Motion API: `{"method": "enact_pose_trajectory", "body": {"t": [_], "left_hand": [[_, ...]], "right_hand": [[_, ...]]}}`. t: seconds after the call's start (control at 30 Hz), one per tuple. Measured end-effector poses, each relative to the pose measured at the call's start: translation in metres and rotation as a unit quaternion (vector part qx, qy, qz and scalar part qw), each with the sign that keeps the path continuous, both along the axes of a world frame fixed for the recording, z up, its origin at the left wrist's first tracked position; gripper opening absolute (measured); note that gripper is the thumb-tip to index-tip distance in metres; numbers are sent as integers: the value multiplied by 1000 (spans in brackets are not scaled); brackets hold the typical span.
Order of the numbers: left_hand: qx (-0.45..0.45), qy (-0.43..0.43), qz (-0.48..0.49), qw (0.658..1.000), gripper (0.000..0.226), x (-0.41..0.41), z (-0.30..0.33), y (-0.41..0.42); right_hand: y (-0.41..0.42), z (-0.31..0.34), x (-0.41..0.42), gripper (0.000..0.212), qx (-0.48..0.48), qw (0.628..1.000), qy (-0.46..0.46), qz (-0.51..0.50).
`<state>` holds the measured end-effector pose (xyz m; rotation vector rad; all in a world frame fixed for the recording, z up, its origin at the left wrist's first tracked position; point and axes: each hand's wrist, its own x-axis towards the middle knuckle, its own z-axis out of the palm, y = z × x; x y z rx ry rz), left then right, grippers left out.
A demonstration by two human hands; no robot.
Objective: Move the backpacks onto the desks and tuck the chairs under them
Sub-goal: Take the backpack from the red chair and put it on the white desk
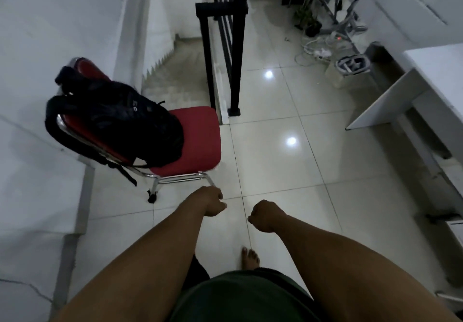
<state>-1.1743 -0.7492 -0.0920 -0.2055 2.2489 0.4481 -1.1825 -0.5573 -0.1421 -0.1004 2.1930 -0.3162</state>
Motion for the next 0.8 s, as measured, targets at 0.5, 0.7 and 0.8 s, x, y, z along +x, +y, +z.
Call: {"method": "enact_pose_trajectory", "body": {"t": [0.5, 0.7, 0.8], "left_hand": [[-5, 16, -133, 991, 19, -88, -8, -154], [22, 32, -152, 988, 40, -98, -7, -170], [37, 46, -142, 988, 40, -95, -6, -178]], "right_hand": [[-164, 0, -25, 30, -5, 991, 22, -130], [-182, 5, -33, 32, 28, 993, 27, -113], [-191, 7, -35, 28, 34, 993, 33, -107]]}}
